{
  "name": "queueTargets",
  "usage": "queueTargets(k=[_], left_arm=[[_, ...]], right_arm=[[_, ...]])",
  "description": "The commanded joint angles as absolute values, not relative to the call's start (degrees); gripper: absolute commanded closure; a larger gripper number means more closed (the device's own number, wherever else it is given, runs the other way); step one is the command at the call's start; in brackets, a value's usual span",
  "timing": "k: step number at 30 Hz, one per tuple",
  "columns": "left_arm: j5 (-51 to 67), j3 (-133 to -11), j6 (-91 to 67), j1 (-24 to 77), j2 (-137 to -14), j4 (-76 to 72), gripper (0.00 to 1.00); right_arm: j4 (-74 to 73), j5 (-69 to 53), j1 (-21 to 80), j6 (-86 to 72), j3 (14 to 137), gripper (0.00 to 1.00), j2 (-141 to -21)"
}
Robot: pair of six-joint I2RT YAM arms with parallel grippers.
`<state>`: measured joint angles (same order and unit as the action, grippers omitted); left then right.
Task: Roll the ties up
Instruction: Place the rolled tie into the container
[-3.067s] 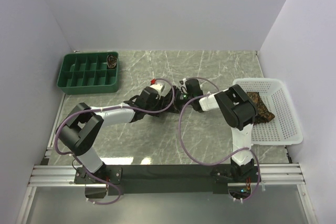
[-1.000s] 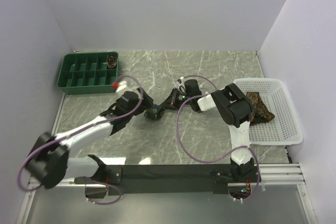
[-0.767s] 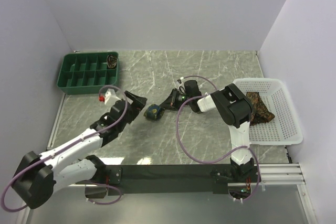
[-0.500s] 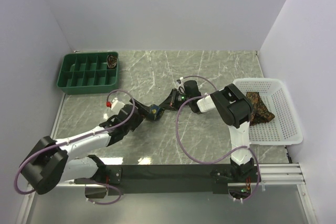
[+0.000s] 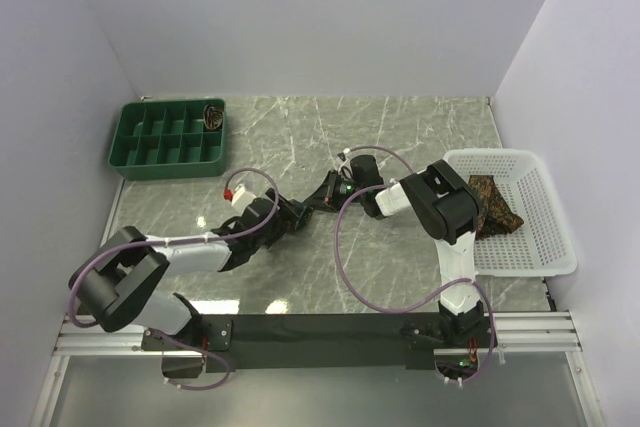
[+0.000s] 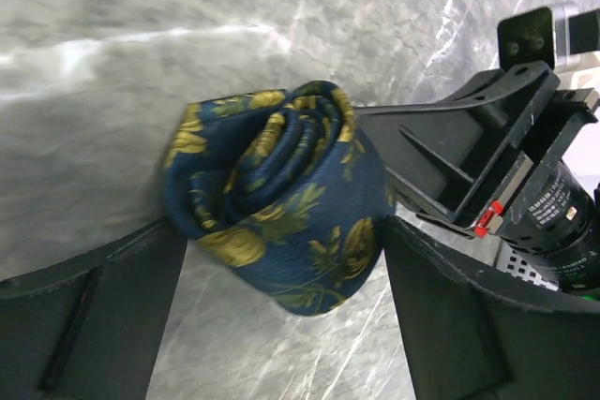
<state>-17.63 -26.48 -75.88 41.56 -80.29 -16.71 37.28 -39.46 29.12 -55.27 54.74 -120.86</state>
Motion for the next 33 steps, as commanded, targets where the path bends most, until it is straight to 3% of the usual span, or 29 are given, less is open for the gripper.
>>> queueTargets(k=[1,11,16,21,23,24,28,33], left_arm=[[-16.35,-28.91,-72.6,42.28,-82.52,-19.34,0.1],[-12.4,-31.64,-71.72,42.28,-86.39,-22.49,0.19],[-10.03,-32.95,-72.07,42.28,-87.71,-23.73,0.35],[-11.33,-33.93,-72.33,42.28,-87.72,-21.89,0.41],[-12.91,-33.31,-73.21,42.28,-86.84,-22.06,0.36],[-13.53,-32.35,-73.73,42.28,-86.49,-22.32,0.26],[-16.43,-29.54,-77.51,42.28,-84.12,-24.17,0.12],[-19.94,-27.42,-81.29,42.28,-82.71,-25.57,0.12]], right_arm=[[37.27,-37.97,29.79,-54.58,53.7,1.0,-119.18],[38.49,-37.18,30.15,-55.89,52.74,1.0,-118.74],[39.64,-37.0,30.85,-56.69,52.47,1.0,-118.83],[39.99,-36.83,31.55,-56.95,52.47,1.0,-119.0],[40.16,-36.74,31.73,-57.04,51.95,1.0,-119.0],[40.51,-36.65,31.73,-57.13,51.77,1.0,-119.0],[41.57,-36.47,31.99,-57.56,50.28,1.0,-119.0],[42.71,-35.86,32.61,-58.09,49.13,1.0,-118.83]])
